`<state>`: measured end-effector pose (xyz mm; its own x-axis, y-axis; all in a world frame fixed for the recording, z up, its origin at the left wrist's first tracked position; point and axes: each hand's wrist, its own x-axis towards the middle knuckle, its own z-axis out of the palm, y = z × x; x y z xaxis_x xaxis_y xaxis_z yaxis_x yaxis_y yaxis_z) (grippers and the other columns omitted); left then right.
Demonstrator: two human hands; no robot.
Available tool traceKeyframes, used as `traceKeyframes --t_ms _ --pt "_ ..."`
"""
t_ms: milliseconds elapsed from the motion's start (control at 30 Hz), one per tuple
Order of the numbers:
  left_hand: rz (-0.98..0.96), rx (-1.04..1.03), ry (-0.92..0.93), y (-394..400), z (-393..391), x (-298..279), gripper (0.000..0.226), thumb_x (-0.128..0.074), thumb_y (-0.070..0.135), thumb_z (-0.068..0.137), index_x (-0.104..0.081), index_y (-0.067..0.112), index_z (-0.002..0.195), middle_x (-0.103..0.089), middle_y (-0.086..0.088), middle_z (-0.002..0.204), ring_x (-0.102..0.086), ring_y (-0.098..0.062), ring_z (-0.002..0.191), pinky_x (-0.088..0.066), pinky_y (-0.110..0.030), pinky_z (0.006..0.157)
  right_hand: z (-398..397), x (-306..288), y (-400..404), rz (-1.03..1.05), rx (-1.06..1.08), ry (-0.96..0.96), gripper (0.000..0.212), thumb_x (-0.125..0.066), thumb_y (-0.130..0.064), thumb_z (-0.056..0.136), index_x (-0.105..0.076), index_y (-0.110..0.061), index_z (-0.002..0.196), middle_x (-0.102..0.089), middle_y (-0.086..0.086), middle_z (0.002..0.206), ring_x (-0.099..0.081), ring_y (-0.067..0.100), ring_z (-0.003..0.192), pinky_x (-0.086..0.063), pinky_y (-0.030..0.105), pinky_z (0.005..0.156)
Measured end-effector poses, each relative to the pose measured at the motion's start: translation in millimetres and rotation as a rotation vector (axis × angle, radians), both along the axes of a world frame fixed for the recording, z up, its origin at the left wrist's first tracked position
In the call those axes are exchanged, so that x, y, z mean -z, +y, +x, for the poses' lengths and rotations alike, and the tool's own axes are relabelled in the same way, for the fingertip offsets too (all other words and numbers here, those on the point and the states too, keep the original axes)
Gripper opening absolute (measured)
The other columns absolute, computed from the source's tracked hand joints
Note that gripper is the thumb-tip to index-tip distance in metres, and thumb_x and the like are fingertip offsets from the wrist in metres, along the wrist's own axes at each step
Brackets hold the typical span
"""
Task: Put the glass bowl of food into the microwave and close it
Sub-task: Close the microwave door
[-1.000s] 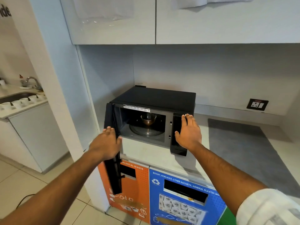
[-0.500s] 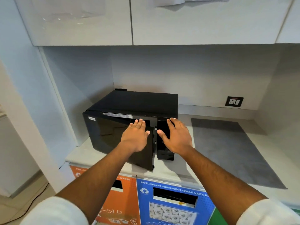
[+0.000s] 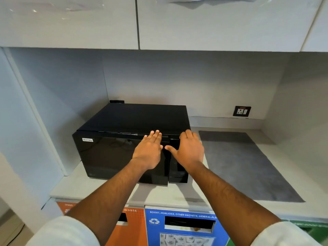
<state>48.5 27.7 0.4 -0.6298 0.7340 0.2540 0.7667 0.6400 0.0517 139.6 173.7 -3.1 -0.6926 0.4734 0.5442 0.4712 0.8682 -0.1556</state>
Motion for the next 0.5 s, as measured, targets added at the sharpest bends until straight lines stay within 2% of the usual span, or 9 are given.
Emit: traceKeyframes --t_ms 267,400,500 --pt "0.031 0.015 0.023 5.8 -14.4 5.8 0.059 -0.027 0.033 0.105 -0.010 0.013 0.158 -0.008 -0.005 0.168 -0.005 -0.021 0.156 -0.009 -0.038 0.126 -10.8 -7.1 -10.4 0.019 0.086 -0.019 0.073 -0.064 -0.075 0.077 -0.066 -0.016 0.121 -0.065 0.001 0.124 -0.059 0.021 0.117 -0.057 0.032 0.077" --pt "0.034 0.014 0.036 8.3 -18.9 7.4 0.059 -0.028 0.032 0.105 -0.010 0.013 0.158 -0.008 -0.005 0.169 -0.006 -0.021 0.156 -0.007 -0.036 0.124 -12.1 -9.1 -7.7 0.056 0.087 -0.034 0.070 -0.063 -0.075 0.078 -0.068 -0.017 0.116 -0.067 0.001 0.120 -0.061 0.021 0.112 -0.056 0.032 0.077" --pt "0.013 0.025 0.033 7.0 -18.8 7.0 0.061 -0.028 0.033 0.105 -0.008 0.012 0.158 -0.005 -0.006 0.169 -0.004 -0.021 0.156 -0.007 -0.037 0.125 -10.8 -7.7 -8.1 0.064 0.082 -0.043 0.070 -0.060 -0.075 0.081 -0.066 -0.016 0.119 -0.065 0.002 0.123 -0.060 0.022 0.115 -0.057 0.033 0.080"
